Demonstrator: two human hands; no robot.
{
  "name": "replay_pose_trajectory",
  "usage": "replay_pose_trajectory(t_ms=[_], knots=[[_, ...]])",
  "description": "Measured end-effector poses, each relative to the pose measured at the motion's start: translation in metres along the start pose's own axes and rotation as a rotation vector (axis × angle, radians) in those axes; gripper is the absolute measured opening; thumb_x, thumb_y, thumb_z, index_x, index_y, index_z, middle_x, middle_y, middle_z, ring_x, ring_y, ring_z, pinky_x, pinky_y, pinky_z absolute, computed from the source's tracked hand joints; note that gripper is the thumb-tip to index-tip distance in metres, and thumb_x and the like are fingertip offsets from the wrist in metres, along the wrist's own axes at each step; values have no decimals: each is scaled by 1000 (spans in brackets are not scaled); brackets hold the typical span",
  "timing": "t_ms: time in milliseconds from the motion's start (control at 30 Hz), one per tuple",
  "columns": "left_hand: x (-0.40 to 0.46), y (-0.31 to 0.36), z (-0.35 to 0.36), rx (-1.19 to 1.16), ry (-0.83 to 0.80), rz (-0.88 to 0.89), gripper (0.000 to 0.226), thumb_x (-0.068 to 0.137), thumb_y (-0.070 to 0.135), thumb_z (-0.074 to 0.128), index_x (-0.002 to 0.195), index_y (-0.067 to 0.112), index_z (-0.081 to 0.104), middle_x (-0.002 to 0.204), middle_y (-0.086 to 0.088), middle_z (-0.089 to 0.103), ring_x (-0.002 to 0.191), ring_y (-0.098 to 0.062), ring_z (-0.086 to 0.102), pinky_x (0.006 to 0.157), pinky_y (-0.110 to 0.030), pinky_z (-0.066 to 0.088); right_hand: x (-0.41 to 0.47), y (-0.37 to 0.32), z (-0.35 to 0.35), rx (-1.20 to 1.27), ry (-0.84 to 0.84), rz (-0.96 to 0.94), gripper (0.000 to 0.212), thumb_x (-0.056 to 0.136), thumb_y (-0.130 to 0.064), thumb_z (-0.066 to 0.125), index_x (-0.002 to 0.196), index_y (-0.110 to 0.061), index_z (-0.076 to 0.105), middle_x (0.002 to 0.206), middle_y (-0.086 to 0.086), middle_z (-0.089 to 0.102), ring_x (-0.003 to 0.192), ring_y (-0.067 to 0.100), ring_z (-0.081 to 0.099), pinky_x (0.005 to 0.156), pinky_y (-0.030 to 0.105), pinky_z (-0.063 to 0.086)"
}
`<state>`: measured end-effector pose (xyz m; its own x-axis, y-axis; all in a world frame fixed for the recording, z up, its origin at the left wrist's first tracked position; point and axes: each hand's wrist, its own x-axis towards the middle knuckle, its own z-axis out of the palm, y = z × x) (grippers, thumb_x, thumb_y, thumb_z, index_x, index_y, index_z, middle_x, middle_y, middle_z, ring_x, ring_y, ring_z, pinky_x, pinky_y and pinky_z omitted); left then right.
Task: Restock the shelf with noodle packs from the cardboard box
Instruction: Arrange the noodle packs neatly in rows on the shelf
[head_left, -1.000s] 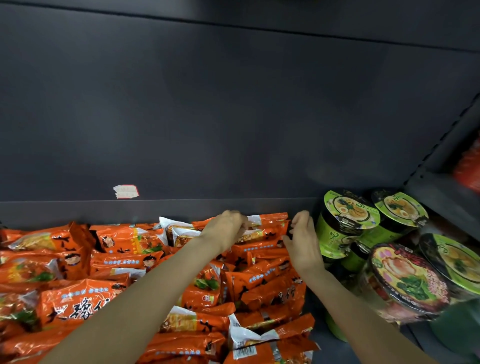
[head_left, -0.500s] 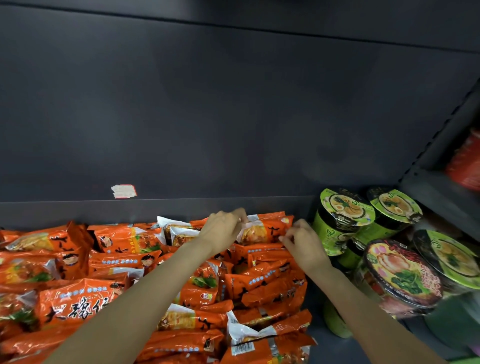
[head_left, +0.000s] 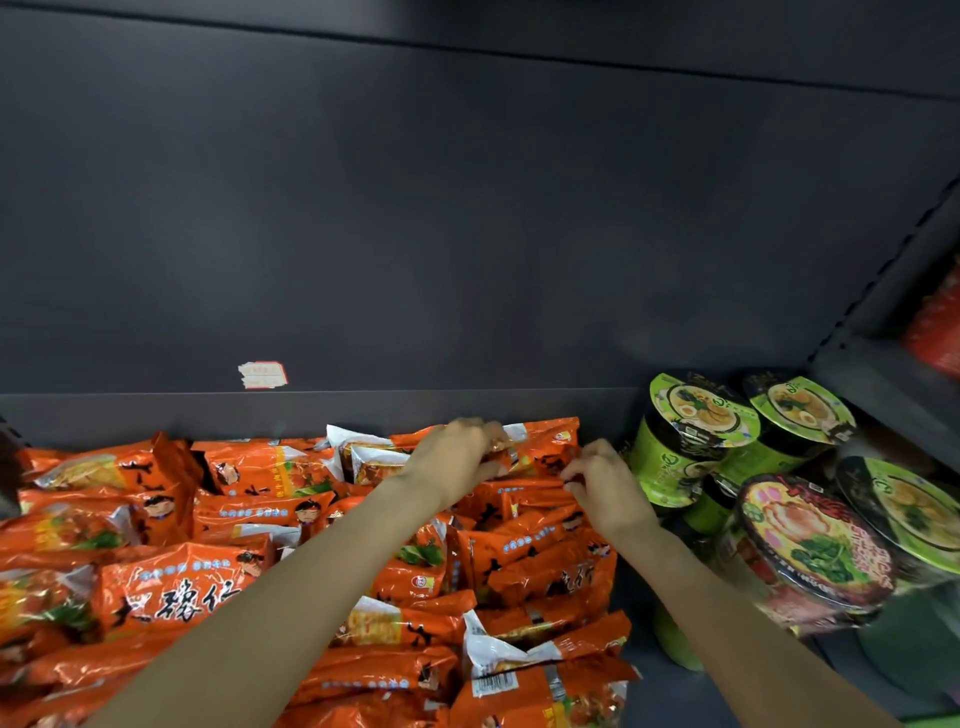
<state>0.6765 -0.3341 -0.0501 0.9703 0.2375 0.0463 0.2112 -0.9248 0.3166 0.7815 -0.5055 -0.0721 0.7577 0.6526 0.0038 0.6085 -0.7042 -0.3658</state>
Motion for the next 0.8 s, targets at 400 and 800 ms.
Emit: replay_pose_trajectory(t_ms=[400, 800], knots=[[-2, 1, 12, -198, -83, -164, 11, 89, 8, 56, 93, 14, 64, 88, -4, 65, 92, -24, 64, 78, -33, 51, -17, 9, -12, 9, 123, 4, 13, 91, -8, 54, 89, -12, 66, 102, 2, 59, 94, 18, 59, 80, 30, 49], [8, 33, 5, -112, 52, -13, 19, 94, 21, 53, 108, 13, 63, 101, -13, 68, 95, -32, 65, 85, -39, 52, -13, 6, -13, 89, 111, 39, 13, 87, -1, 59, 79, -10, 64, 97, 4, 58, 85, 12, 55, 74, 18, 42]])
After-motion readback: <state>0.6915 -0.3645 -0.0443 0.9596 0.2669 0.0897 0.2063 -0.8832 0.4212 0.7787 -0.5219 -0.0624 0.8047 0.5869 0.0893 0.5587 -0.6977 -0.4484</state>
